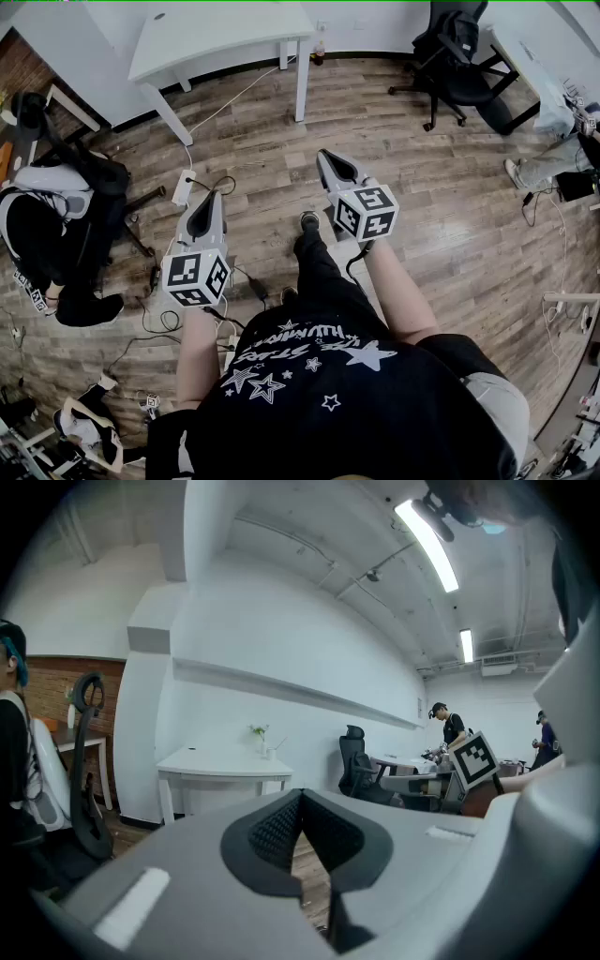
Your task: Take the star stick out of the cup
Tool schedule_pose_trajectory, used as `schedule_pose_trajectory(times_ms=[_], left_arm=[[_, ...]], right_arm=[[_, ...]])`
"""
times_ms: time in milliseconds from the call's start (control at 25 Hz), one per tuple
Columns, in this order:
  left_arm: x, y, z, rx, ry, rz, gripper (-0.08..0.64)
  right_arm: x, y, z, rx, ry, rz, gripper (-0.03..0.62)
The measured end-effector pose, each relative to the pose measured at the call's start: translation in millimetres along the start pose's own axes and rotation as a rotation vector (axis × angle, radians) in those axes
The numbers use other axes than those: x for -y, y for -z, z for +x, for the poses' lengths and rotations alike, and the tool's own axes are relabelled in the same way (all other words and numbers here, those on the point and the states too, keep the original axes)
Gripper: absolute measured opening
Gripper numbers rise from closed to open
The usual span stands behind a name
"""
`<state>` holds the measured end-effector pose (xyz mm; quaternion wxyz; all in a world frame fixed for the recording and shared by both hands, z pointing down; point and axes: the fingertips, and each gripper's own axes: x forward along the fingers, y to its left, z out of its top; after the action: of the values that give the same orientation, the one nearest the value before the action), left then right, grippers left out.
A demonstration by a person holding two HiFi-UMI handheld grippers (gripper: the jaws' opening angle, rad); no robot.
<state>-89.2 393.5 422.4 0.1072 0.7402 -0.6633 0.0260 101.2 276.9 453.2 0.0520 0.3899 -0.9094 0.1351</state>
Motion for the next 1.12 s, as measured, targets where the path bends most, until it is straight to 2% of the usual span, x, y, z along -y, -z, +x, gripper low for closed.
schedule_pose_trajectory(times_ms=[480,720,920,1120], left_arm=[[2,3,15,-0.016,0.017,-0.002,0.003],[0,9,26,-0.027,0.009,-0.012,0.003],[-14,7,59,-0.033,-0.003,-0.021,0.003],[-29,-4,114,-0.045,-0.006,-0.030,0.003]], right_arm=[[8,-3,8,-0.006,0.000,0.000,0.015],[23,-2,18,0.008,0.012,0.033,0.015],[44,-5,48,0.004,0.024,0.046,0.015],[76,-21,96,-0.001,0.030,0.063,0.015]])
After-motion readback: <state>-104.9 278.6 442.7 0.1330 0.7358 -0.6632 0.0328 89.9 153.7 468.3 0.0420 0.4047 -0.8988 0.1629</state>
